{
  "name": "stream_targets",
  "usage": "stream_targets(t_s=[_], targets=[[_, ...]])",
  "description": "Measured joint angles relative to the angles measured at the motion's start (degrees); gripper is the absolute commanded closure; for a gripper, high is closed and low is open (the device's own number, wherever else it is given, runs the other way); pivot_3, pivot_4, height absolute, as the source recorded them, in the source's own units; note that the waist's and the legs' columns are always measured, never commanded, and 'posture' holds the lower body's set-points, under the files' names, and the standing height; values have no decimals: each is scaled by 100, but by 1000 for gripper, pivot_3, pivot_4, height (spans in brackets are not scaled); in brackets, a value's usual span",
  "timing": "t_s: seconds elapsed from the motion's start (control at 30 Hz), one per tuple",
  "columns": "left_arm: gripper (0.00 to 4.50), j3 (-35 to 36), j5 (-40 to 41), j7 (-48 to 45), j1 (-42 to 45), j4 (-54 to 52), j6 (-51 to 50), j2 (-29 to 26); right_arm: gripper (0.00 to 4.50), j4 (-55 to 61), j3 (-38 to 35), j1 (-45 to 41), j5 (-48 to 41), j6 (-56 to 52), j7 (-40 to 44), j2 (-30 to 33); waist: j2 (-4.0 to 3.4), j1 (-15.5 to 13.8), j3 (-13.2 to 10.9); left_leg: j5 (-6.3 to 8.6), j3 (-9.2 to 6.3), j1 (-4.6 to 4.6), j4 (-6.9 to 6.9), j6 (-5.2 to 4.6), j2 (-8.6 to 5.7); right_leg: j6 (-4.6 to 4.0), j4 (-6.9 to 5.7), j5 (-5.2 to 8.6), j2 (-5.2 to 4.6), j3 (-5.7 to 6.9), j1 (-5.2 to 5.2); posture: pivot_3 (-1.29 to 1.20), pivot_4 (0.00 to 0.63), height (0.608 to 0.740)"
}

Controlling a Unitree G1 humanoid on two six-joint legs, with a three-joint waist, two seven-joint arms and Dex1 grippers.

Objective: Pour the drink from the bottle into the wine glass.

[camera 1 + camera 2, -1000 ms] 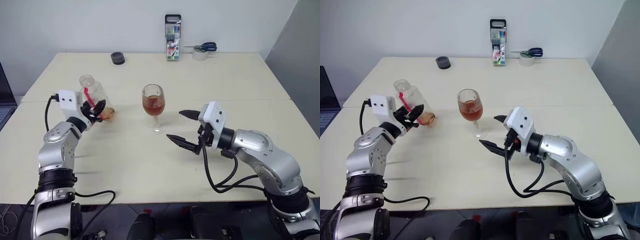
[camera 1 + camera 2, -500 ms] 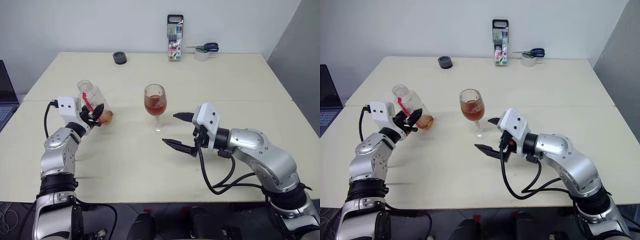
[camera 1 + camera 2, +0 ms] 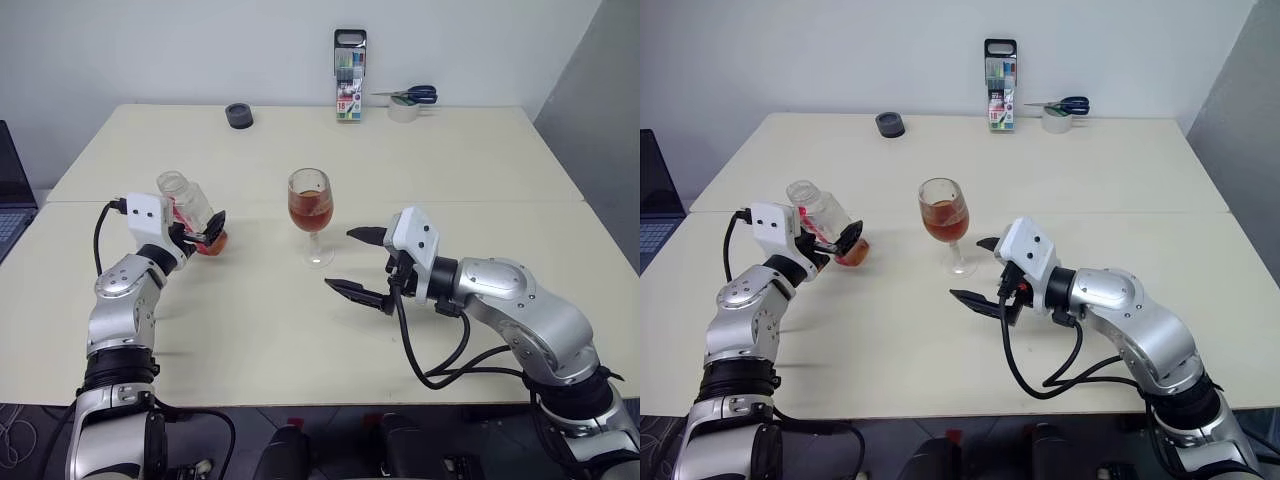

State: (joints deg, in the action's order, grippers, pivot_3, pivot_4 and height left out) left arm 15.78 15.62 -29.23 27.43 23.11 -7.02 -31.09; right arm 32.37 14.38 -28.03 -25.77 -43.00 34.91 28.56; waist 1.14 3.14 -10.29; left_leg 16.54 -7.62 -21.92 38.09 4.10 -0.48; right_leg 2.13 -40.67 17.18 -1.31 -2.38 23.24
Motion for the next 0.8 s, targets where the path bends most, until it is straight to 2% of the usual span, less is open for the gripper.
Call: stream_targets(t_s=[0.1, 0.2, 0.4, 0.53, 0.8], targets=[[24, -20, -93, 58, -96, -58, 41, 0, 0, -3, 14, 143, 83, 101, -9, -9, 1, -3, 0, 0, 0, 0, -1, 0, 1, 0, 5, 0, 0, 0, 0, 0, 150, 740], [24, -13, -140, 183, -378, -354, 61, -2, 0, -217, 50, 698, 470, 623, -147, -77, 4, -9, 3, 0, 1, 0, -6, 0, 2, 0, 10, 0, -2, -1, -2, 0, 150, 740], [24, 32, -366, 715, -1366, -1494, -25, -1, 0, -953, -260, 1835, 1146, 2006, -1022, -938, 4, -15, 3, 0, 4, 1, -12, 1, 10, 0, 21, 0, -1, -6, -2, 0, 150, 740], [24, 122, -428, 1011, -2178, -2432, -170, 175, 0, -1332, -798, 2491, 1378, 2848, -1809, -1704, 1, -43, 5, 0, 6, 6, -15, 1, 14, 0, 25, 0, -2, -12, -7, 0, 150, 740], [24, 119, -422, 1184, -2484, -2774, -149, 547, 0, -1849, -1295, 2774, 1591, 3644, -2498, -2249, 0, -99, 5, 0, 17, 12, -15, 1, 10, 0, 26, 0, 7, -11, -10, 0, 150, 740]])
